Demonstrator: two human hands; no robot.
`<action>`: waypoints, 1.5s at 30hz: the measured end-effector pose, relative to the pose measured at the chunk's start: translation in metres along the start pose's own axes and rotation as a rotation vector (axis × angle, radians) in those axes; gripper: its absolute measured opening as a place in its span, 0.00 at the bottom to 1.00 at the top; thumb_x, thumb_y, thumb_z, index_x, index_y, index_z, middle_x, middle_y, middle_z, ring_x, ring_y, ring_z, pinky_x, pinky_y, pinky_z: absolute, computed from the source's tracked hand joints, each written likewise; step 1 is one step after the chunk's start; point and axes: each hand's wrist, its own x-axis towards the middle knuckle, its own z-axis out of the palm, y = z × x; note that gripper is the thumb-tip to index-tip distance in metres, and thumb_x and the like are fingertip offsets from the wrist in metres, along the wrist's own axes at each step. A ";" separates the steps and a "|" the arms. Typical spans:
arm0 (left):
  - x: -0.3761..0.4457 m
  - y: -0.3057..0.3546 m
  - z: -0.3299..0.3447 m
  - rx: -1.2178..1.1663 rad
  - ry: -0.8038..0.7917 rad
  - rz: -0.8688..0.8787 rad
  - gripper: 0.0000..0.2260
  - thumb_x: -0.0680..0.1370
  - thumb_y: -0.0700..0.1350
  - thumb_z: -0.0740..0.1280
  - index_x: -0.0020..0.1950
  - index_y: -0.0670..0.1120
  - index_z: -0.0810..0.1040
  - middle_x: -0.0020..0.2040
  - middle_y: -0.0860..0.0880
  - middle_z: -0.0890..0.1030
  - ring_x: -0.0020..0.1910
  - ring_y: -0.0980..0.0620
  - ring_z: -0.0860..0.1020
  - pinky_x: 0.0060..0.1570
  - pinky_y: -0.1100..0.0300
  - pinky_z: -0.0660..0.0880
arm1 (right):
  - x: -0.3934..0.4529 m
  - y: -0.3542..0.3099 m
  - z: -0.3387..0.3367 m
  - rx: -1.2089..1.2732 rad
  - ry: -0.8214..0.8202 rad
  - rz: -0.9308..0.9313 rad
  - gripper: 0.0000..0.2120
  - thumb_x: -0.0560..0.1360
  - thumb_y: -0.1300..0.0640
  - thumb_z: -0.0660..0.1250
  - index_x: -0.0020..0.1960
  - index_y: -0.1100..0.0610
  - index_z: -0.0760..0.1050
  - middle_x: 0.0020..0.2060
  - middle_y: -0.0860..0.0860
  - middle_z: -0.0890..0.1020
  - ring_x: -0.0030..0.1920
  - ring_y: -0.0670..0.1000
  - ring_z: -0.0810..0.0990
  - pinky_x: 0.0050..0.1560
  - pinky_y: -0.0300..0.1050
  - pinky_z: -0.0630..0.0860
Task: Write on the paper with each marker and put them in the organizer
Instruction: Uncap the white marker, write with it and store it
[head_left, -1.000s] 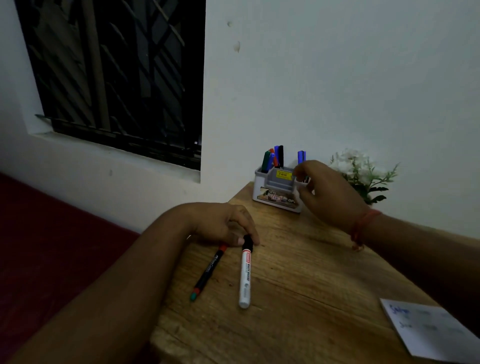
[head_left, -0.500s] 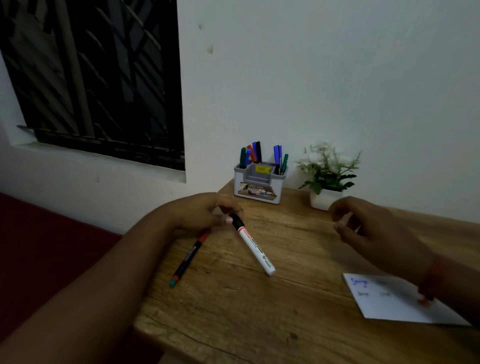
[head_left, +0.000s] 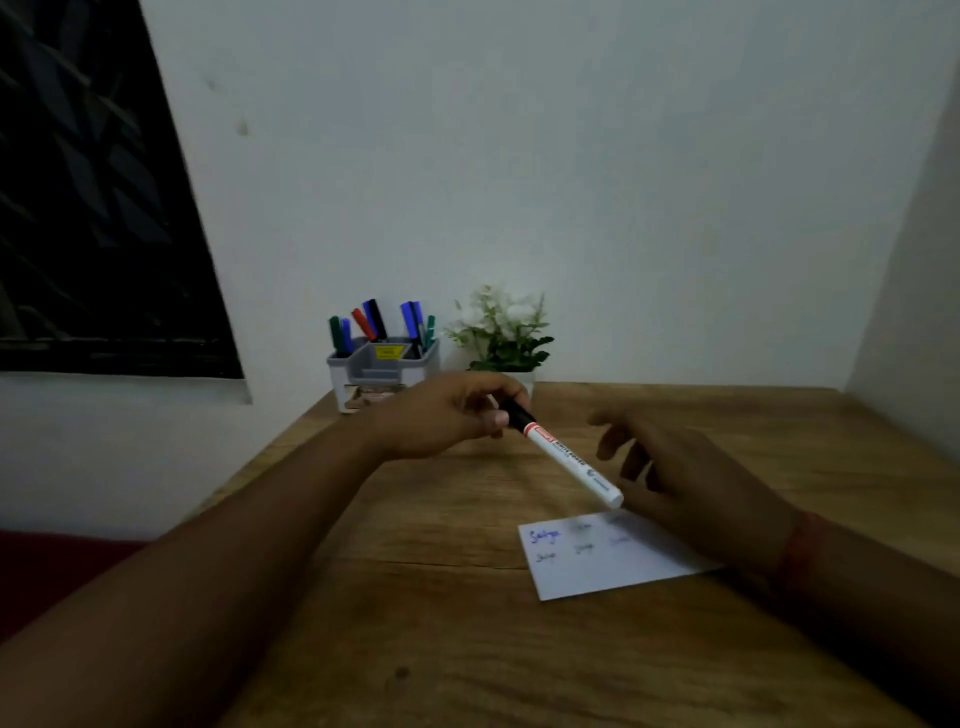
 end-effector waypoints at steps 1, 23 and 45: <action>0.010 0.004 0.007 -0.020 -0.005 0.005 0.10 0.82 0.43 0.64 0.59 0.56 0.78 0.49 0.58 0.81 0.50 0.55 0.80 0.55 0.59 0.75 | -0.001 0.003 0.000 0.020 0.026 -0.004 0.25 0.75 0.49 0.71 0.67 0.37 0.65 0.52 0.36 0.76 0.45 0.40 0.80 0.44 0.42 0.81; 0.057 0.001 0.087 -0.208 -0.086 0.068 0.26 0.82 0.59 0.50 0.52 0.38 0.76 0.38 0.51 0.74 0.35 0.56 0.70 0.43 0.63 0.69 | -0.005 0.015 0.008 0.293 0.354 -0.059 0.08 0.77 0.58 0.69 0.39 0.57 0.78 0.28 0.49 0.81 0.29 0.50 0.81 0.30 0.54 0.76; 0.055 -0.008 0.098 0.217 0.148 0.039 0.07 0.77 0.49 0.70 0.52 0.51 0.74 0.46 0.57 0.74 0.43 0.62 0.72 0.41 0.65 0.67 | -0.009 0.026 -0.012 0.391 0.379 0.163 0.05 0.78 0.63 0.68 0.44 0.58 0.76 0.32 0.56 0.83 0.32 0.54 0.83 0.35 0.58 0.80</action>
